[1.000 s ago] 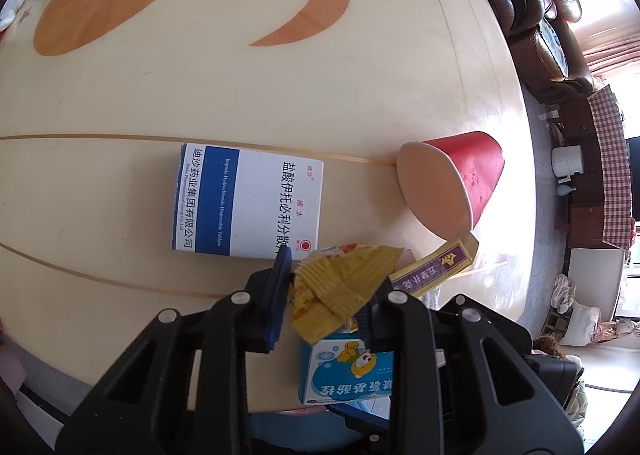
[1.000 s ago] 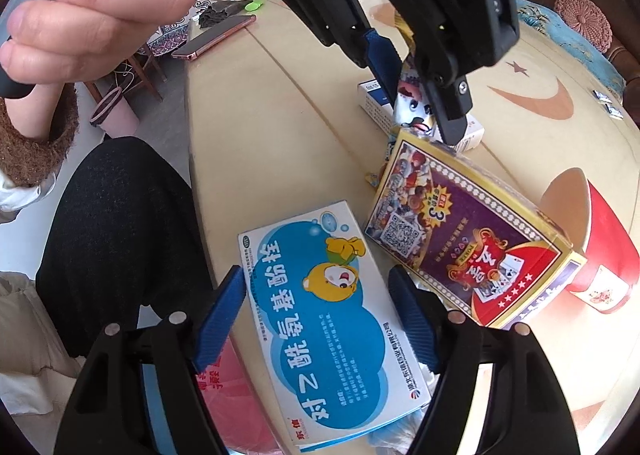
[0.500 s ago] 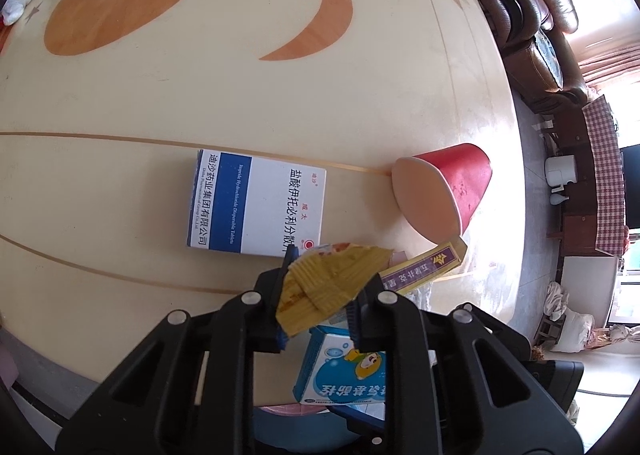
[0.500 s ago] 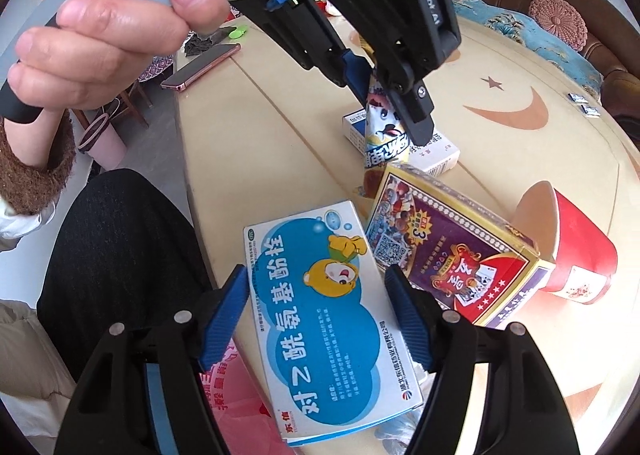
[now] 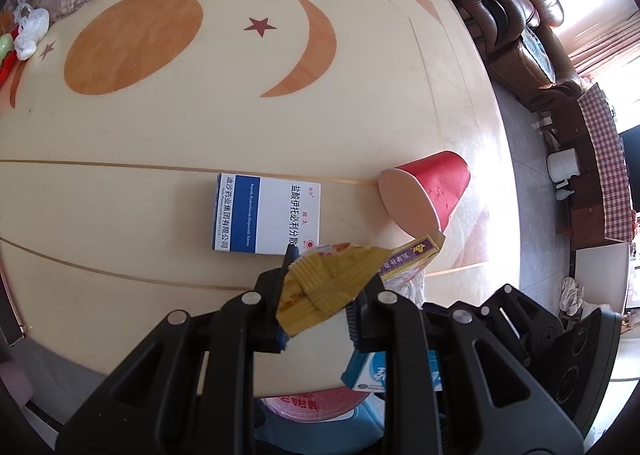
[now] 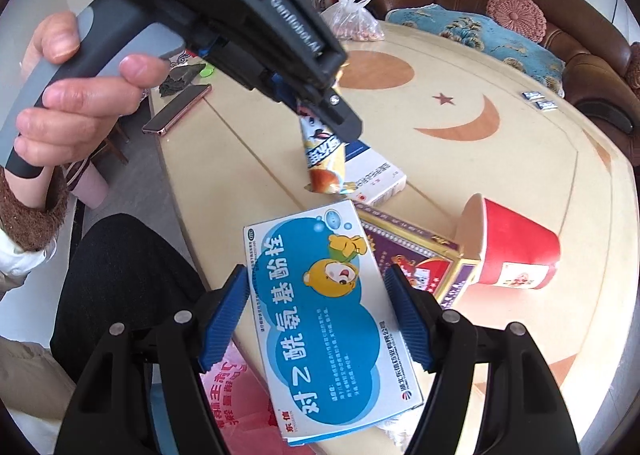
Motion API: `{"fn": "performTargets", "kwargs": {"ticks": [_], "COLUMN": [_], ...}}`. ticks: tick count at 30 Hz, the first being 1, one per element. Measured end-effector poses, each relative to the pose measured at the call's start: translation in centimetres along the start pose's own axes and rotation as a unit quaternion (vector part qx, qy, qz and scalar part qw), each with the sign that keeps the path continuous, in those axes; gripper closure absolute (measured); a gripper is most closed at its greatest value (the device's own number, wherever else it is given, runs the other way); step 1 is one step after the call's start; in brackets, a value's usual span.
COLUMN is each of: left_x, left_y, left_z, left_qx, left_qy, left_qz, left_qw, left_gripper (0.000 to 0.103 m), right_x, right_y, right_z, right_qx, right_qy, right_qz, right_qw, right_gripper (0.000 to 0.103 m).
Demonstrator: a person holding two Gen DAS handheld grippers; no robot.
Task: Collect trash
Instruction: 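Lift both held items and carry them toward the trash bin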
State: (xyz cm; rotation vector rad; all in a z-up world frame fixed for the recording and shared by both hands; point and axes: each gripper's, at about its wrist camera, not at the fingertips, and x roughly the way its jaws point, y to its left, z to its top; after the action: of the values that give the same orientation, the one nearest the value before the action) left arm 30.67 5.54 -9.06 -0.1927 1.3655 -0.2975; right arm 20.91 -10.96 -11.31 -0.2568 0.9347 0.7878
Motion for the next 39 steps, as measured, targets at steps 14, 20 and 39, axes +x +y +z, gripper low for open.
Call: {"fn": "performTargets", "kwargs": {"ticks": [14, 20, 39], "left_x": [-4.8, -6.5, -10.3], "left_y": [-1.5, -2.8, -5.7], "left_z": [-1.7, -3.6, -12.8], "left_qx": [0.029, 0.051, 0.112], "left_qy": [-0.038, -0.048, -0.064], "left_qz": [0.008, 0.007, 0.017], "left_qw": [0.9988, 0.9975, 0.9914], "left_gripper": [0.081, 0.081, 0.081], "right_x": [-8.3, -10.5, -16.0], "right_y": [-3.0, -1.9, 6.2], "right_z": [2.0, 2.2, -1.3], "right_qx": [0.084, 0.087, 0.065], "right_qy": [-0.070, -0.079, -0.097], "right_qz": [-0.115, -0.129, -0.149], "right_qw": [0.987, 0.985, 0.982], "right_gripper": [0.035, 0.035, 0.035]}}
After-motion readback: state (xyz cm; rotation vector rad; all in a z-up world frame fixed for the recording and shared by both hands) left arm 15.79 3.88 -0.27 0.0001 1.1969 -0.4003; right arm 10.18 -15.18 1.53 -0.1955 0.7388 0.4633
